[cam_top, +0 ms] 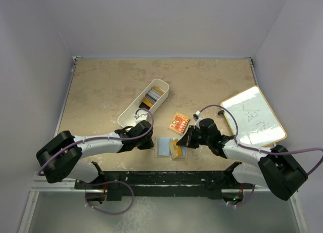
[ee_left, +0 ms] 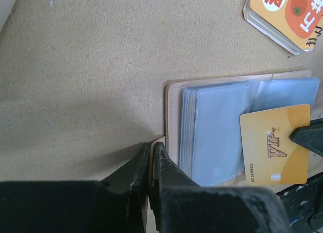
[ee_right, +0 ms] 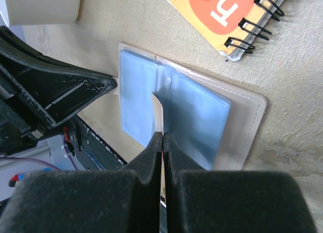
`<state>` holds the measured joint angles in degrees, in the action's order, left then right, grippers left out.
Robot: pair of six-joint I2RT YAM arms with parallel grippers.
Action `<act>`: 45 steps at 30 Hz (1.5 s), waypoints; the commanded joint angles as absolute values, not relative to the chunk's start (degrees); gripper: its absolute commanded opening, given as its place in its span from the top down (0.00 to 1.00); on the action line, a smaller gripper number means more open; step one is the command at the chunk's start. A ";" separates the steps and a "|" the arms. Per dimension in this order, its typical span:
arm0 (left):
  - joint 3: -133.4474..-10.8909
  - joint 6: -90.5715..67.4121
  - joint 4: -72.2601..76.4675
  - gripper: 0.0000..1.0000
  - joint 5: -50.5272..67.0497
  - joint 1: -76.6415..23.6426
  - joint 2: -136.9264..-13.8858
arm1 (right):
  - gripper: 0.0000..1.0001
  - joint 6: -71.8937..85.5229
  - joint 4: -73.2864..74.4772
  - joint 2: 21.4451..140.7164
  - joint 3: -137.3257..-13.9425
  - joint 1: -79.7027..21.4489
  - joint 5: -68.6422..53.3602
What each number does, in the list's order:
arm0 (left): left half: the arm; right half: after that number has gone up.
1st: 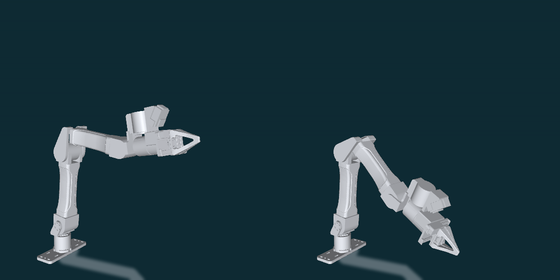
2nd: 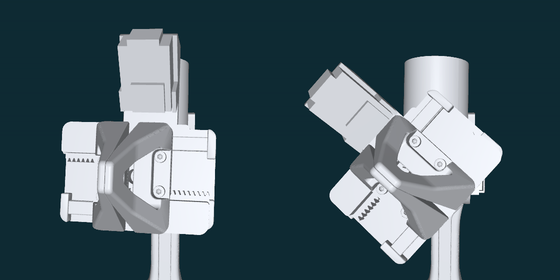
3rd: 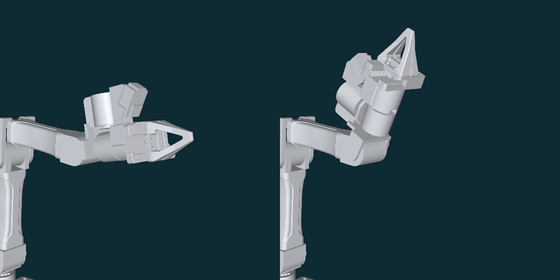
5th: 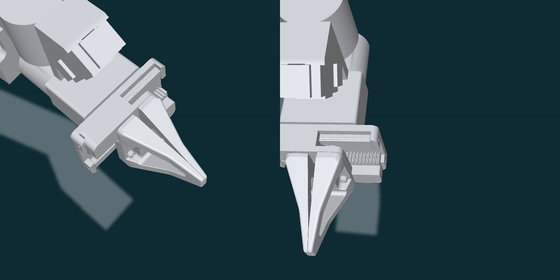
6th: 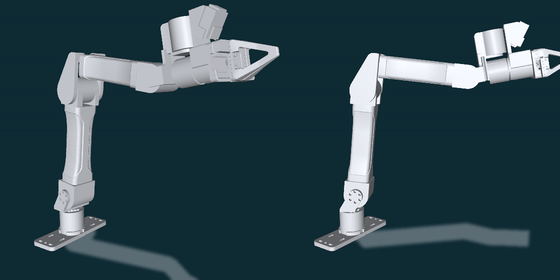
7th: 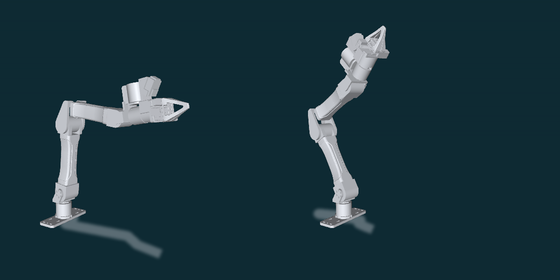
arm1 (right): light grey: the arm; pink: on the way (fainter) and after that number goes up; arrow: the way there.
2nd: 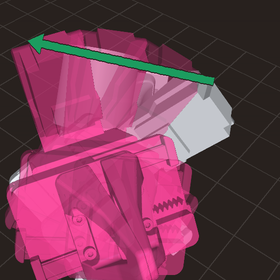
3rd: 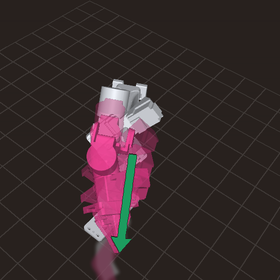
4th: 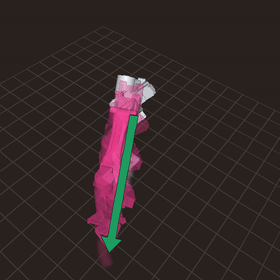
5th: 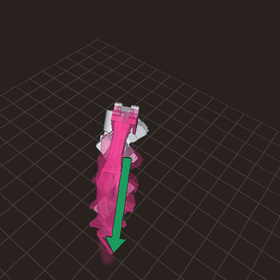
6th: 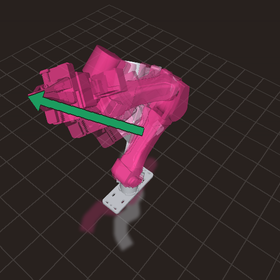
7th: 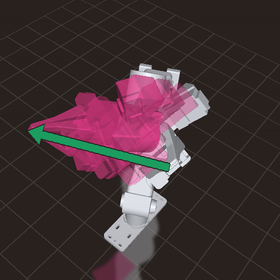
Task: Put the credit cards into the card holder
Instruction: Insert the credit card into the card holder.
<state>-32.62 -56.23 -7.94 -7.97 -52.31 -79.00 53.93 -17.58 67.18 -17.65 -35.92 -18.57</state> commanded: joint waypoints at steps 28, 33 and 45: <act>-31.48 -56.15 -8.88 1.00 -9.10 -52.82 -77.94 | 1.00 53.06 -18.33 66.56 -15.68 -34.27 -16.43; -31.35 -56.23 -8.75 1.00 -9.03 -52.82 -77.88 | 1.00 53.49 -20.33 67.74 -15.12 -34.28 -16.90; -31.27 -56.16 -7.22 1.00 -7.91 -53.26 -78.61 | 1.00 56.58 -27.33 71.99 -14.77 -34.25 -19.25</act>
